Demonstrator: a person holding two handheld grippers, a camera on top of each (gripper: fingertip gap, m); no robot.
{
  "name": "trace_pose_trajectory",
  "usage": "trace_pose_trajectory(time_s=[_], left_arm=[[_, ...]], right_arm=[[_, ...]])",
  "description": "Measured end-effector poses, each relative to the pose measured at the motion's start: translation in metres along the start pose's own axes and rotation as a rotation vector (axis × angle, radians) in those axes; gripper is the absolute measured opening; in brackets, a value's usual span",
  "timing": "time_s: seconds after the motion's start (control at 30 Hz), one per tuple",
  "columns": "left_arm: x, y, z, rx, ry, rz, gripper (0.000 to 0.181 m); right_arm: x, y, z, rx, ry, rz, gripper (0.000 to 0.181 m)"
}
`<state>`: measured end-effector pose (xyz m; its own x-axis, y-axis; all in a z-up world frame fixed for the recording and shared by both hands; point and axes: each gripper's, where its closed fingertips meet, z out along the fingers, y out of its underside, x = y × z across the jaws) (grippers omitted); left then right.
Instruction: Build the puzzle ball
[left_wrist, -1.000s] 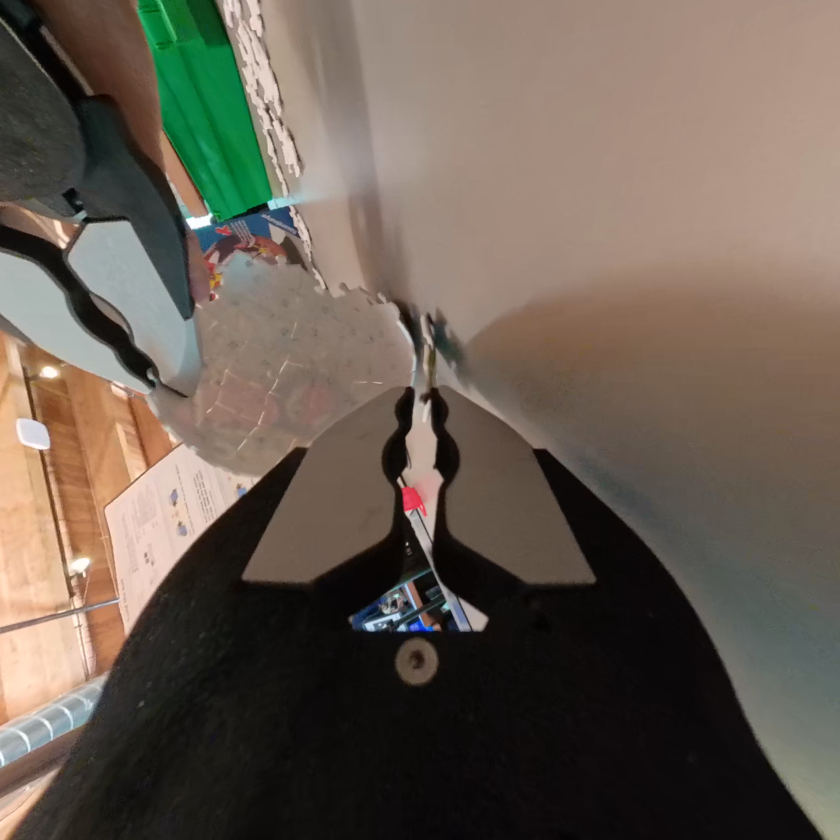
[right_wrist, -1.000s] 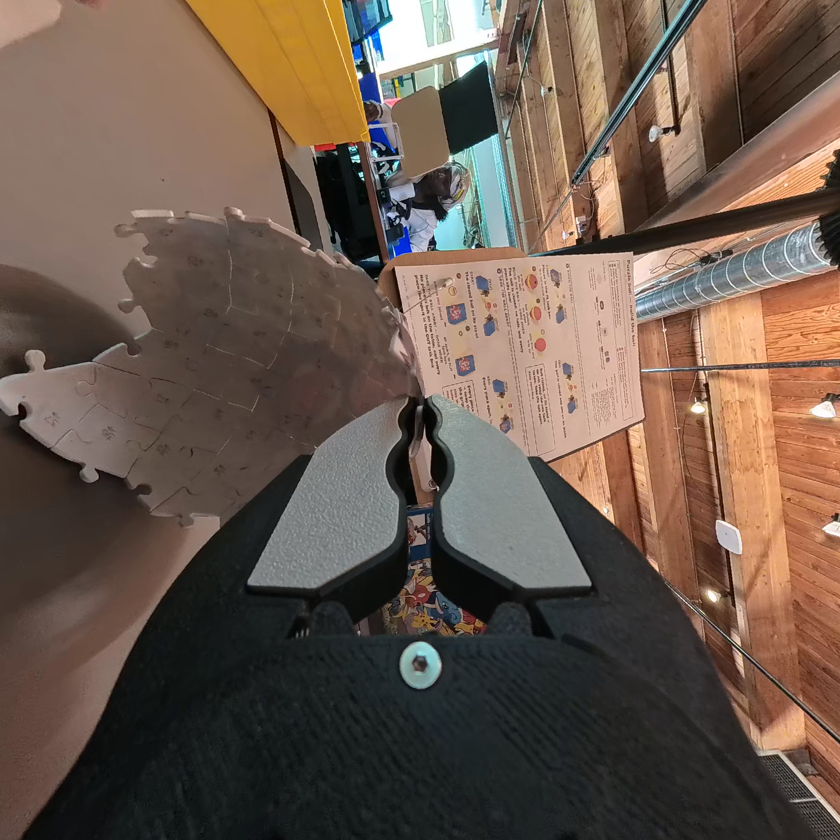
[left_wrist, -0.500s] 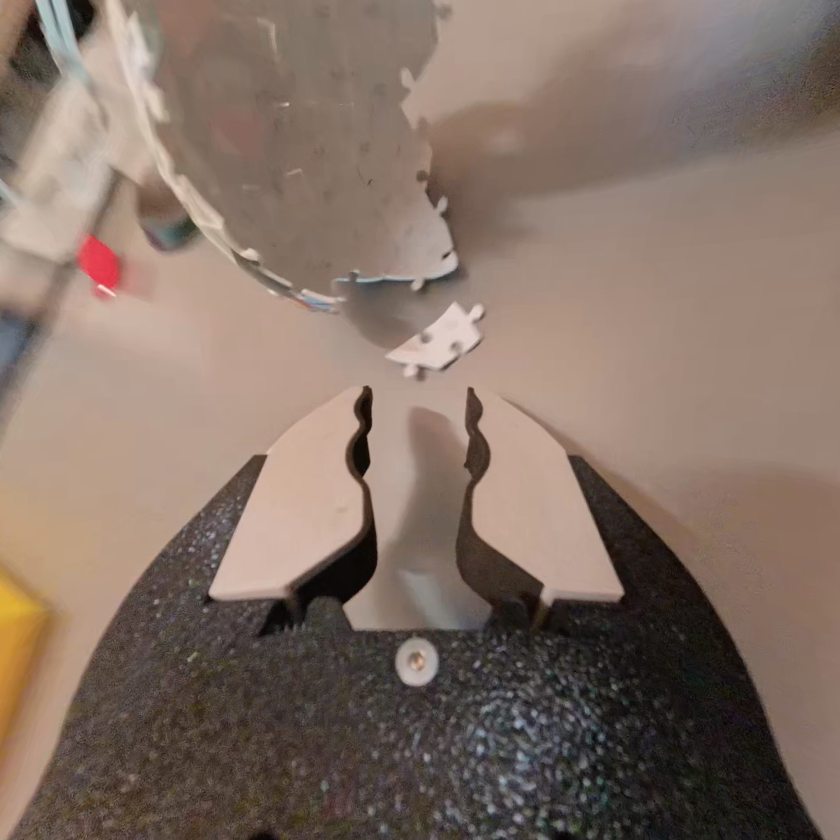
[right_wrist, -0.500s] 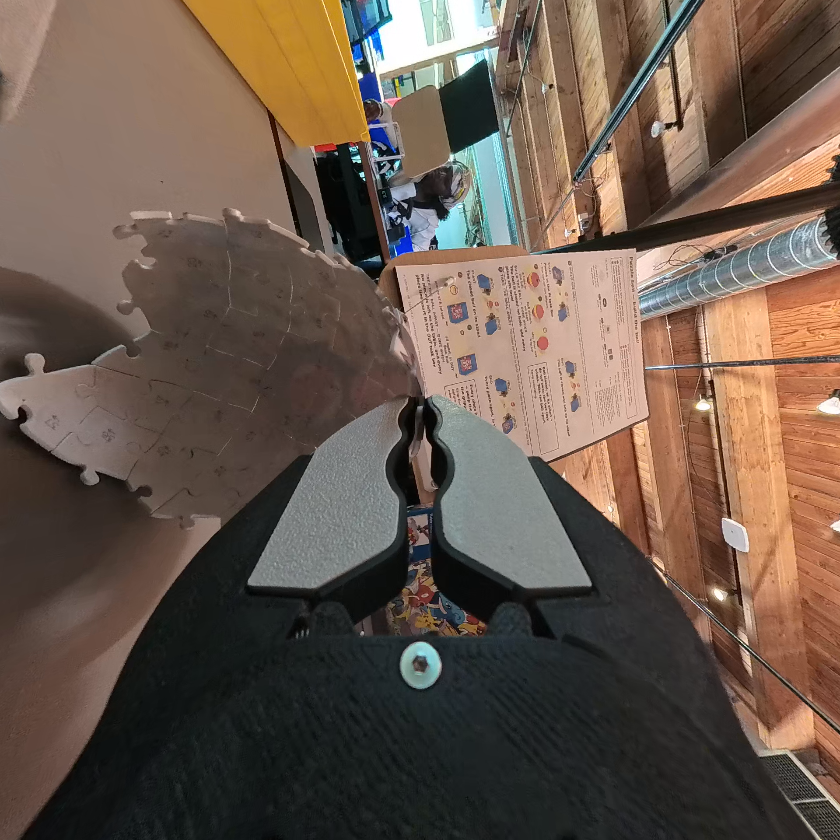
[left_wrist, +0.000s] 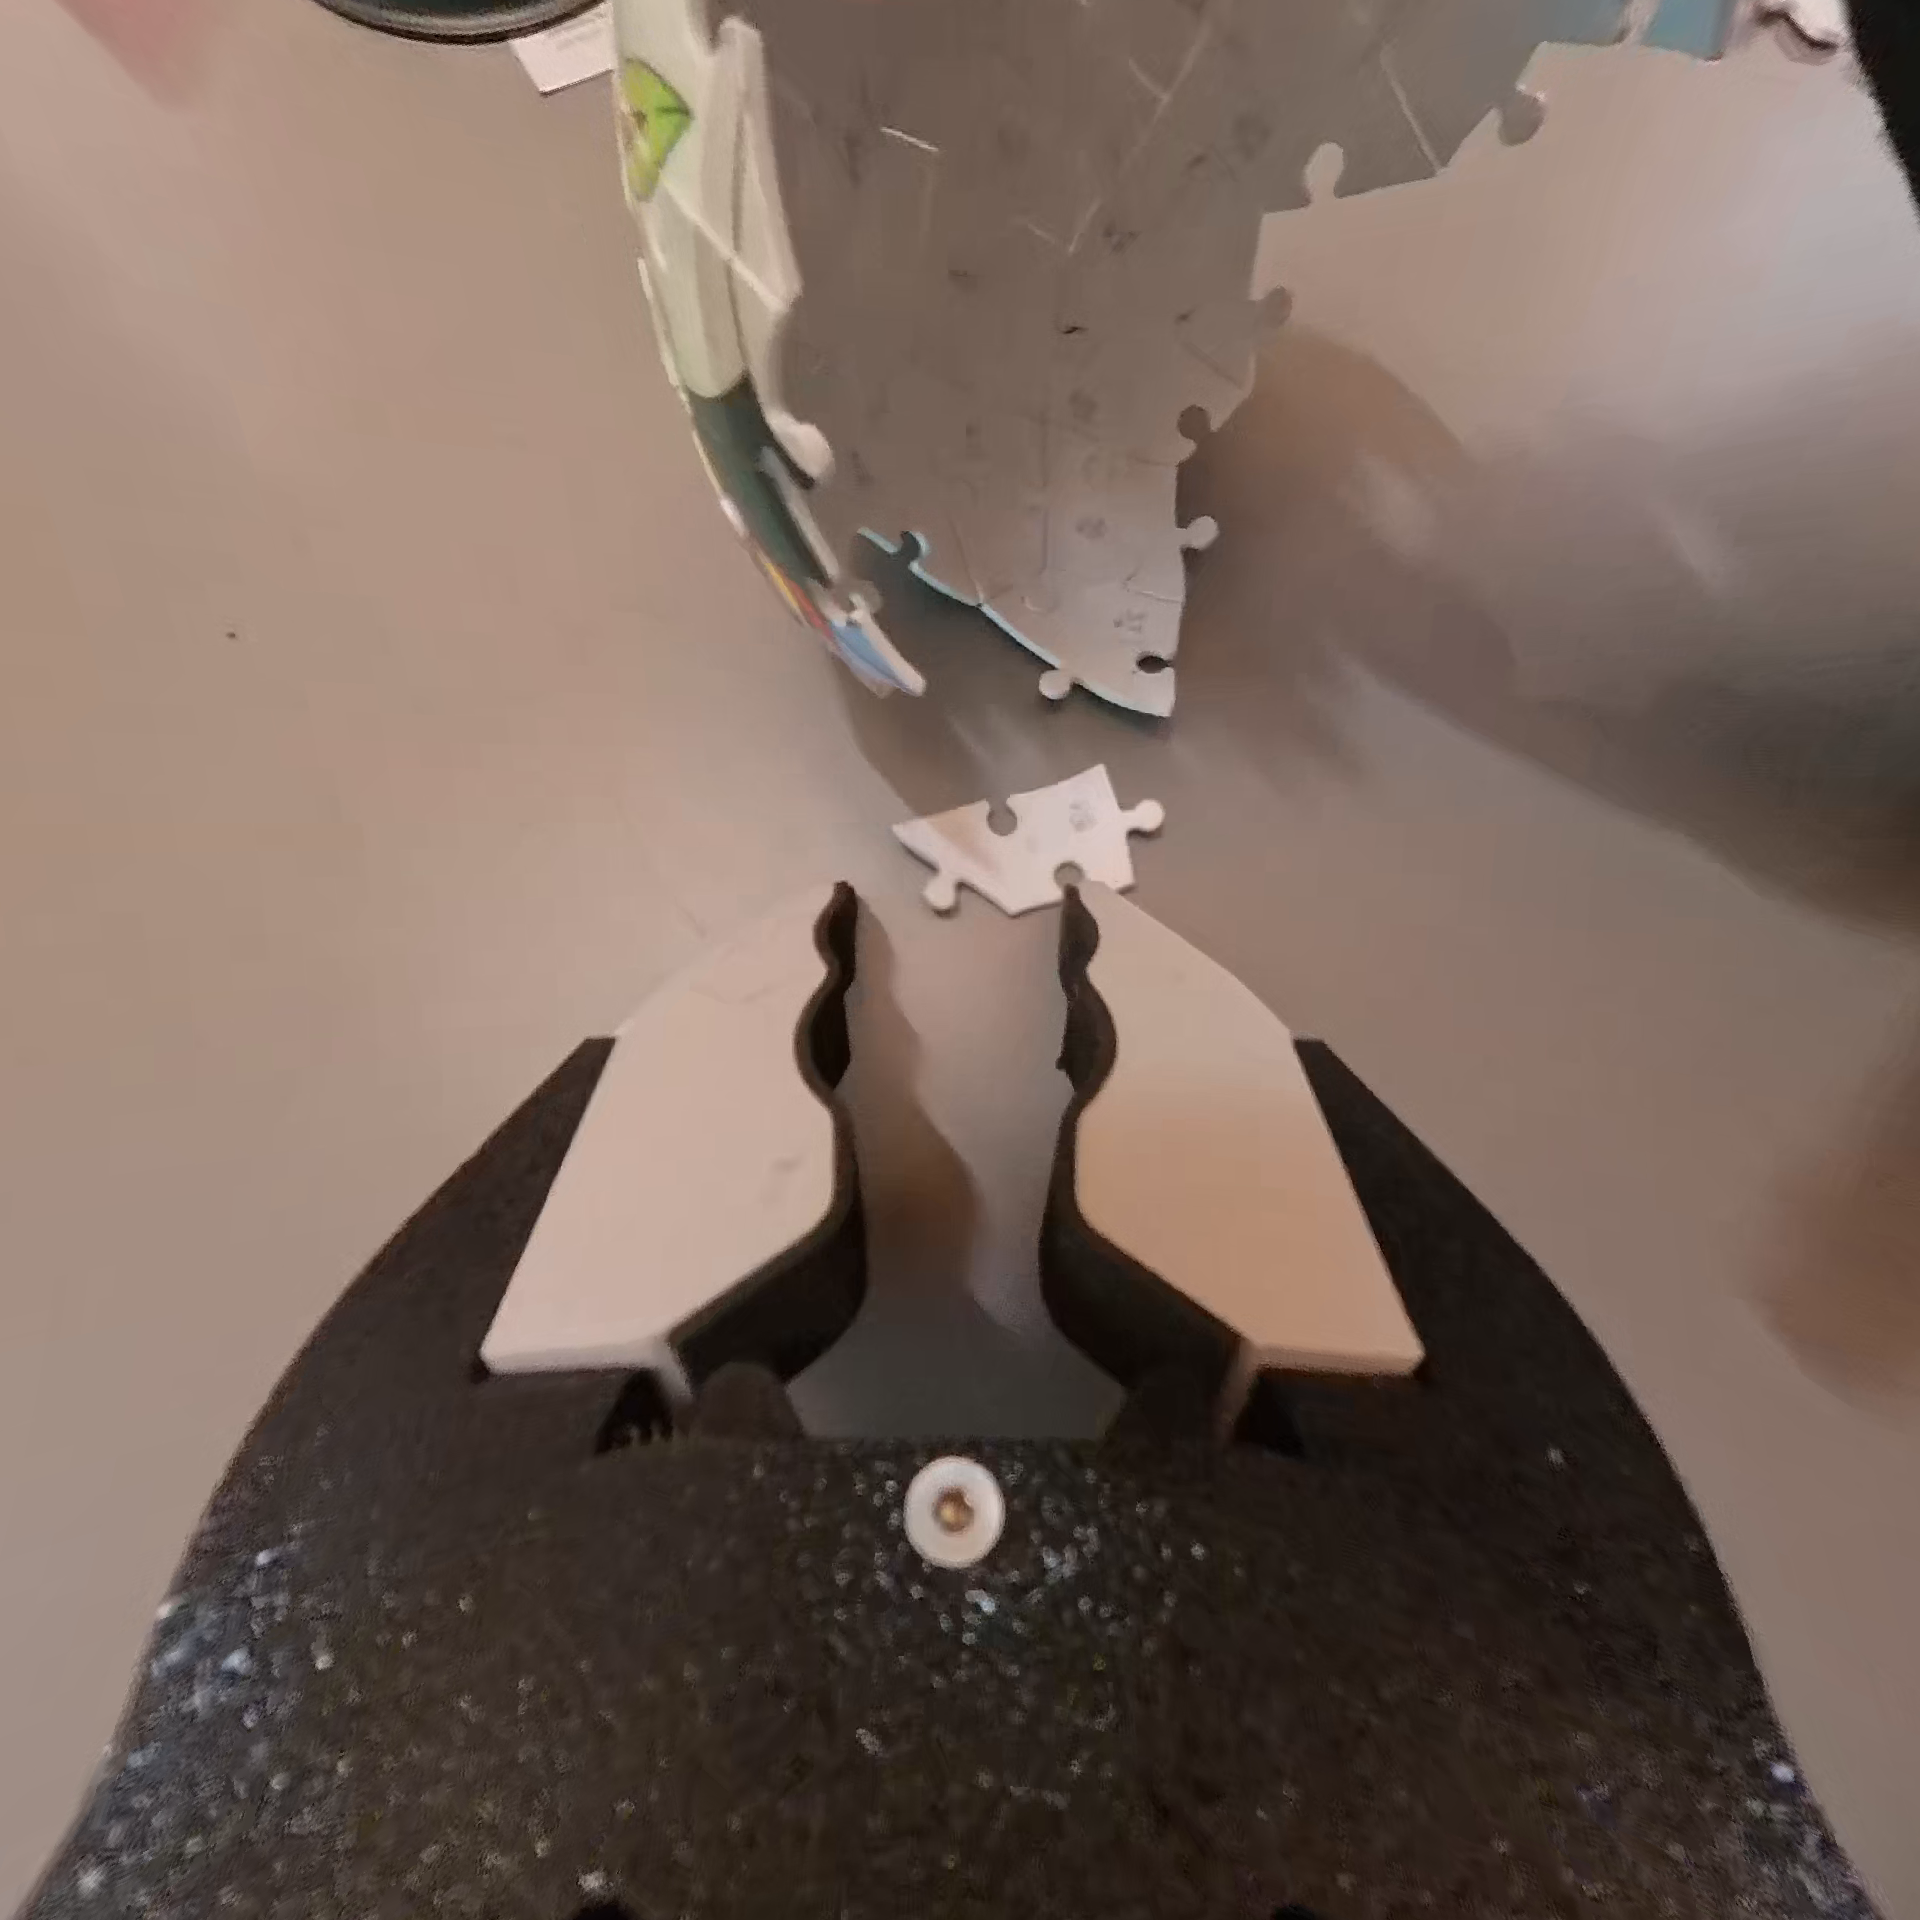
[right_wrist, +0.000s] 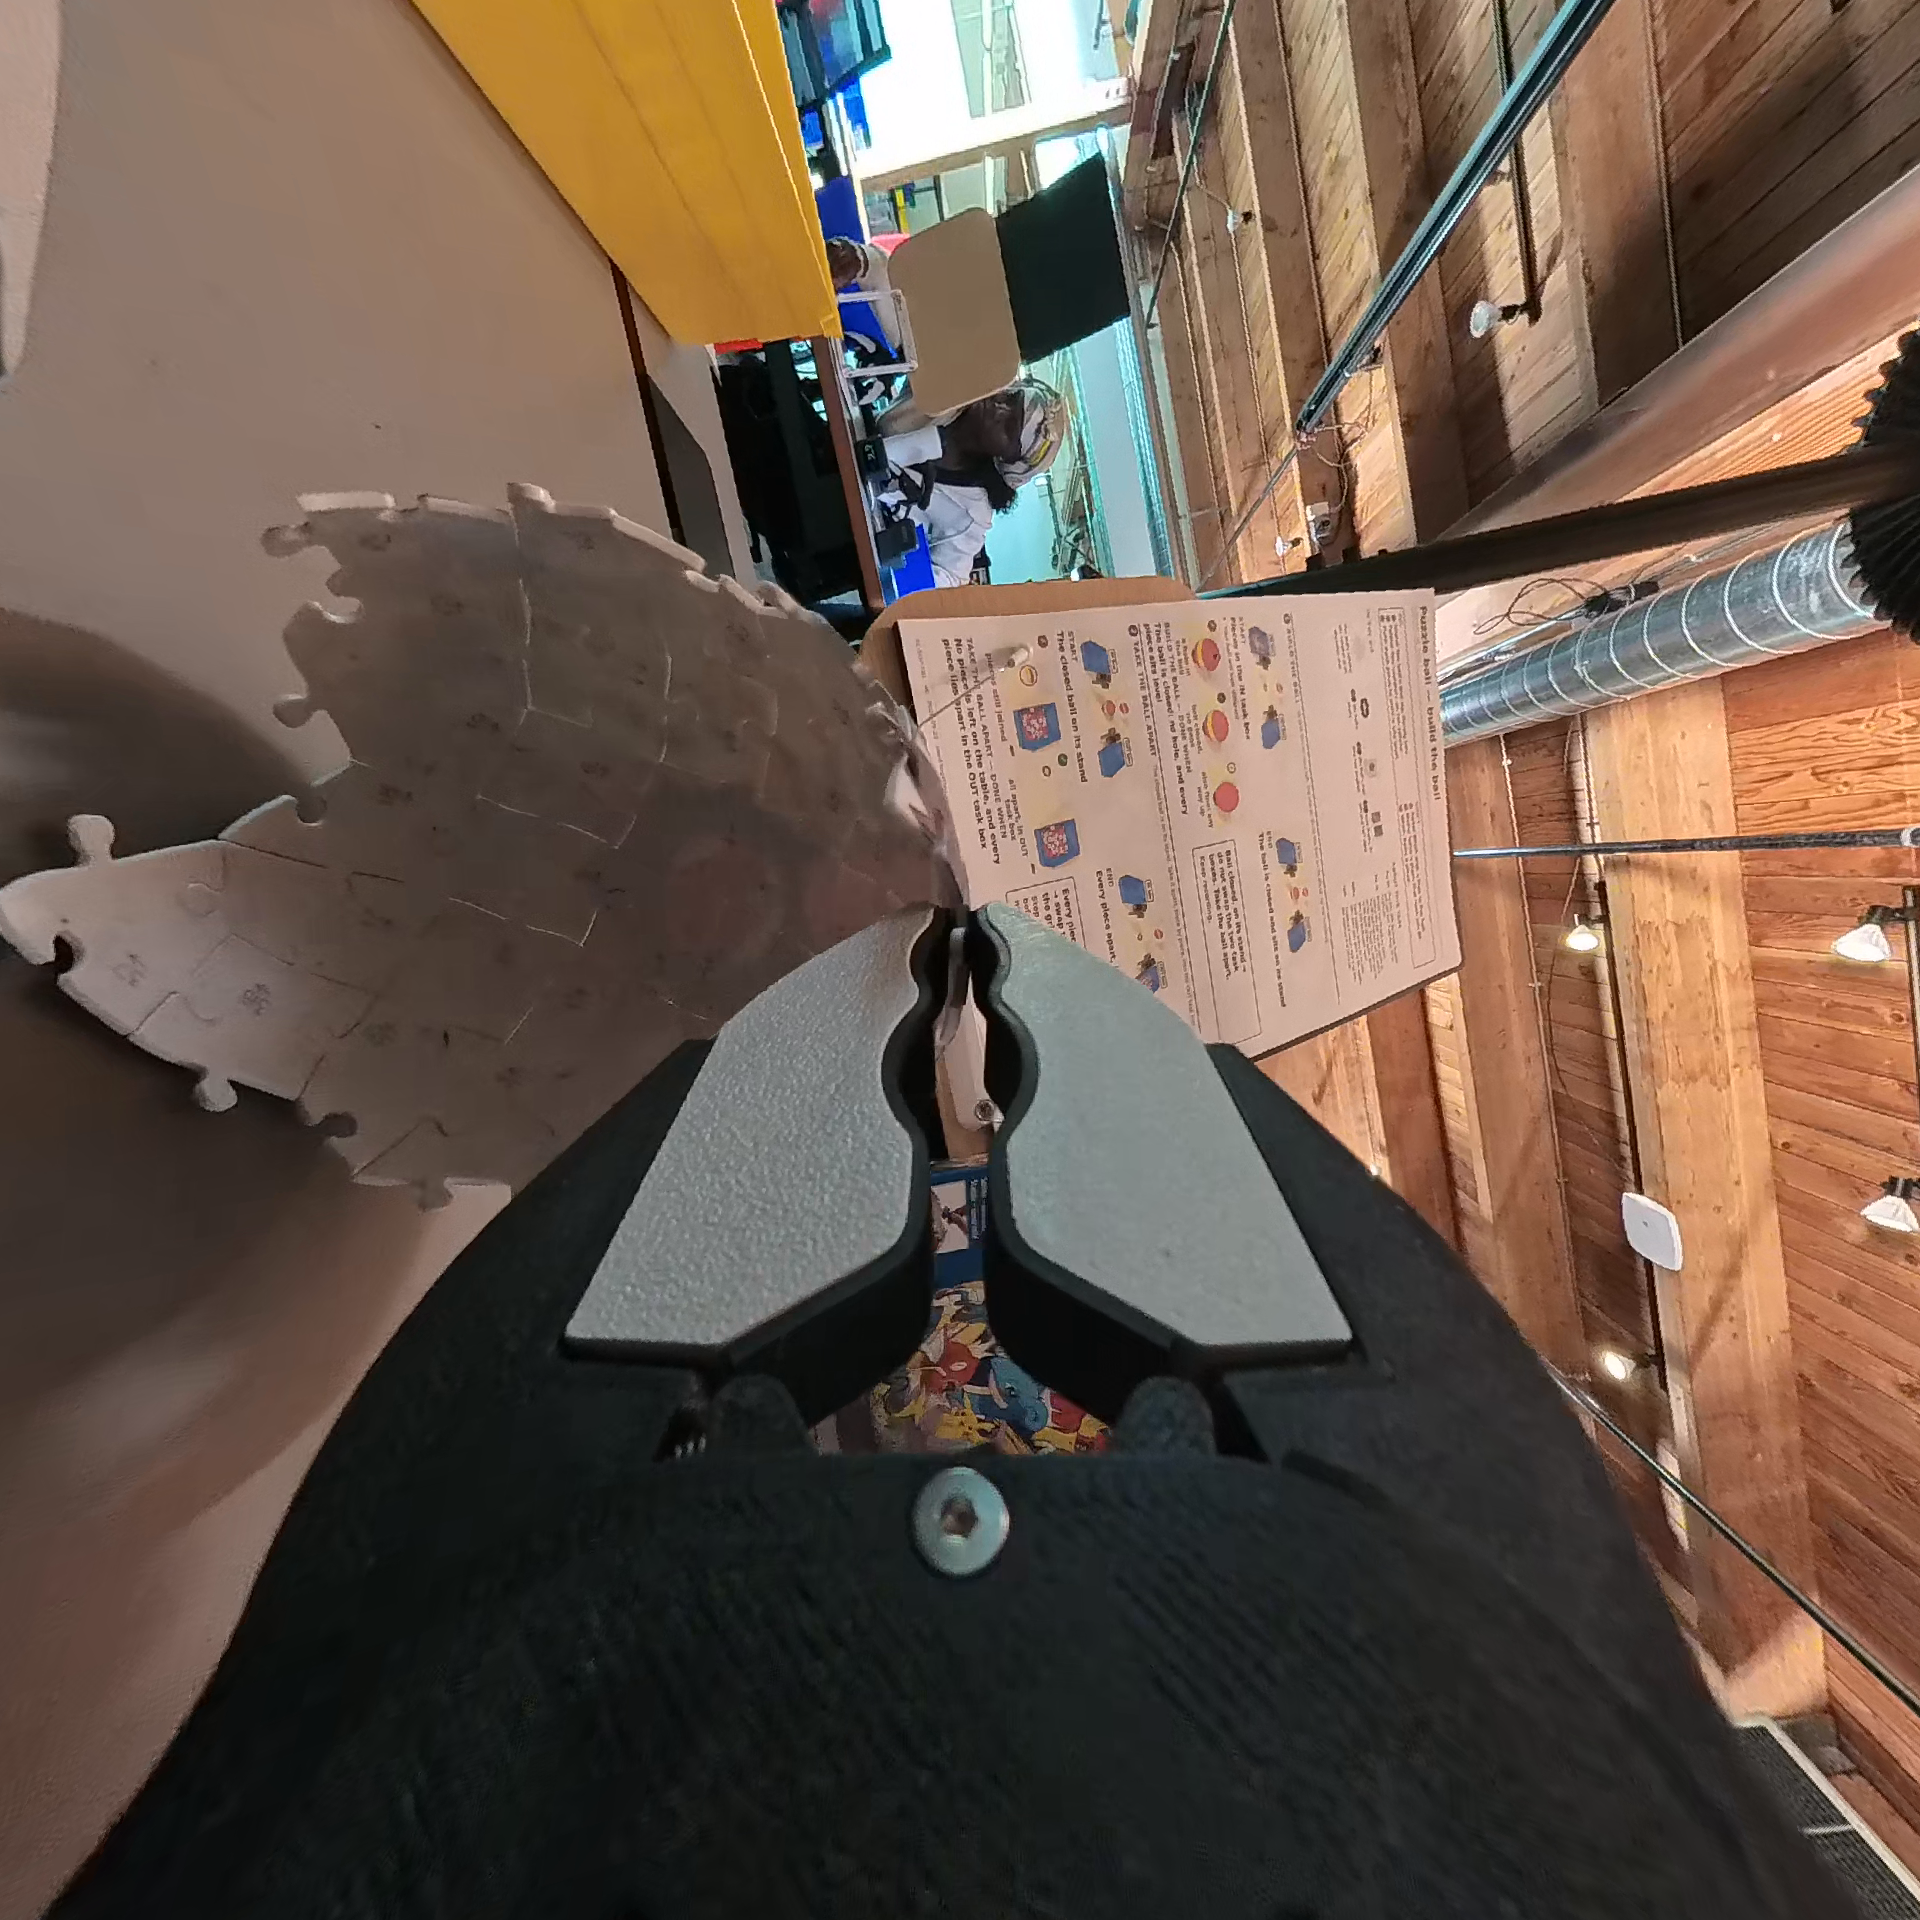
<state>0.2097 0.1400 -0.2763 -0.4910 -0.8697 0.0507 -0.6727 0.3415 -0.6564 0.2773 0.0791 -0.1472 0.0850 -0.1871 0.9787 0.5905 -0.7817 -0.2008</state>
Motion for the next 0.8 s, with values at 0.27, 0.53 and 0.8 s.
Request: trace_pose_trajectory(time_s=[0.27, 0.53, 0.8], left_arm=[[0.013, -0.001, -0.007, -0.008, -0.028, -0.133, 0.046], [-0.02, 0.0, -0.001, -0.033, -0.142, -0.122, 0.026], [0.002, -0.006, 0.004, 0.016, -0.016, -0.064, 0.022]], right_arm=[[0.0, 0.001, 0.0, -0.007, 0.012, -0.014, 0.003], [0.0, 0.0, 0.0, 0.001, 0.014, -0.016, 0.003], [0.0, -0.001, 0.0, 0.006, 0.016, -0.018, 0.003]])
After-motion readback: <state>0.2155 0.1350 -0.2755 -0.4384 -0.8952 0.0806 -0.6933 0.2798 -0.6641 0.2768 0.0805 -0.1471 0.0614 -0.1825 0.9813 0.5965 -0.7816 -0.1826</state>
